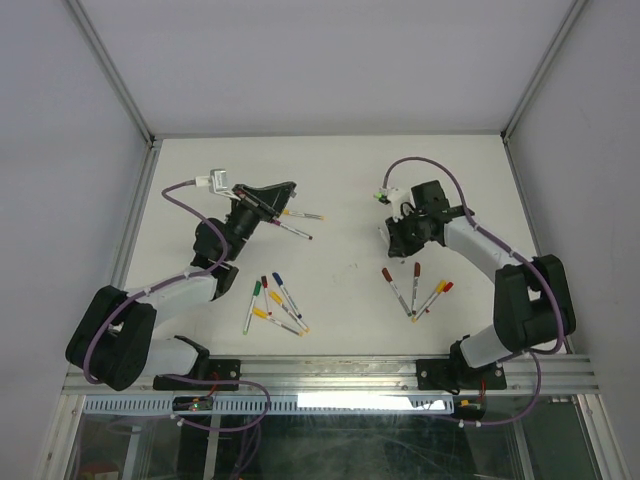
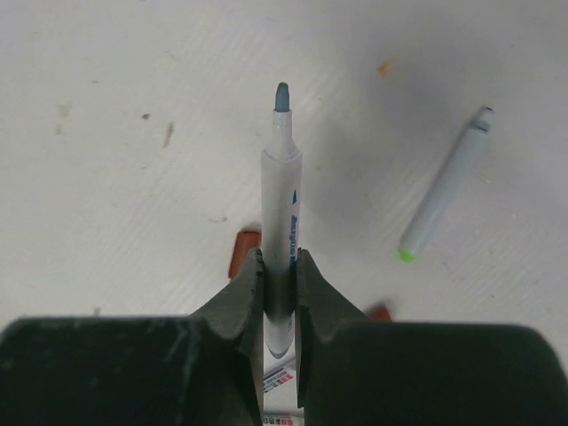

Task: Open the pen caps
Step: Place the pen at the center of the board.

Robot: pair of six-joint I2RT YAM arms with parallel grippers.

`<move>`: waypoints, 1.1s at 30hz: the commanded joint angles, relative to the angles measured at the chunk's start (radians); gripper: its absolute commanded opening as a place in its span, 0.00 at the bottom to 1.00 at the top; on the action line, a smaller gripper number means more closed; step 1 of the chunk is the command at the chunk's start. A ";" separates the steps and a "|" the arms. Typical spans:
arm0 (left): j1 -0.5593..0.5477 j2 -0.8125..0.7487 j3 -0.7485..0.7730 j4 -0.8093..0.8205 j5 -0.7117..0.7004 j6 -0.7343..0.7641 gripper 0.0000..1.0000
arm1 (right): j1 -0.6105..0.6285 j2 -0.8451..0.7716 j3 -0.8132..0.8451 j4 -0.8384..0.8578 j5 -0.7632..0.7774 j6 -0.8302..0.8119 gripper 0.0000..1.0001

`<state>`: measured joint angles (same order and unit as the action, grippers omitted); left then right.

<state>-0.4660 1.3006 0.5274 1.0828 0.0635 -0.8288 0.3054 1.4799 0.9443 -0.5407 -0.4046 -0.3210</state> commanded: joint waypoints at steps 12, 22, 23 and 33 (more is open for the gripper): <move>-0.027 0.039 -0.064 -0.027 0.067 -0.120 0.00 | 0.026 0.162 0.036 0.108 0.309 0.145 0.14; -0.096 0.137 -0.014 -0.031 0.043 -0.121 0.00 | 0.026 0.193 0.048 0.098 0.318 0.145 0.30; -0.107 0.160 -0.006 -0.035 0.036 -0.117 0.00 | 0.026 0.191 0.049 0.097 0.316 0.145 0.32; -0.195 0.339 0.232 -0.366 -0.082 -0.090 0.00 | 0.026 0.146 0.059 0.088 0.256 0.127 0.44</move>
<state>-0.6369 1.5845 0.6231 0.8963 0.0574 -0.9424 0.3264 1.6608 0.9699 -0.4618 -0.1215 -0.1841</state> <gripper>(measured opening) 0.158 0.409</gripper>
